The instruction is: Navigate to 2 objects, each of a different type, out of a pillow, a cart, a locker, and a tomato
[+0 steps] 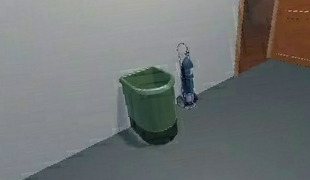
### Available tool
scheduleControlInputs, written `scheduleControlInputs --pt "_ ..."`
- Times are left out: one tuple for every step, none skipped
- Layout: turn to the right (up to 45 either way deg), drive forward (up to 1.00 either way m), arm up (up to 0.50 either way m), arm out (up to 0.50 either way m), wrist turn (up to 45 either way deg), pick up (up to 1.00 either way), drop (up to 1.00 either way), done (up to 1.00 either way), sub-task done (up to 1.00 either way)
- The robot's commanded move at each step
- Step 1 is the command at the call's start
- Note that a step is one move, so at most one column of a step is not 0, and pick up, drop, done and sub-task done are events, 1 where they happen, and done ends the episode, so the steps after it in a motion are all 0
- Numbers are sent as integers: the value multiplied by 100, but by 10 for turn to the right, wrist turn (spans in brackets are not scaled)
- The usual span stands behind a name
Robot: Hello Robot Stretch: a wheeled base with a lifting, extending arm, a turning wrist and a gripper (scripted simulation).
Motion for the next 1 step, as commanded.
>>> scheduleControlInputs --pt "0 30 0 0 0 0 0 0 0"
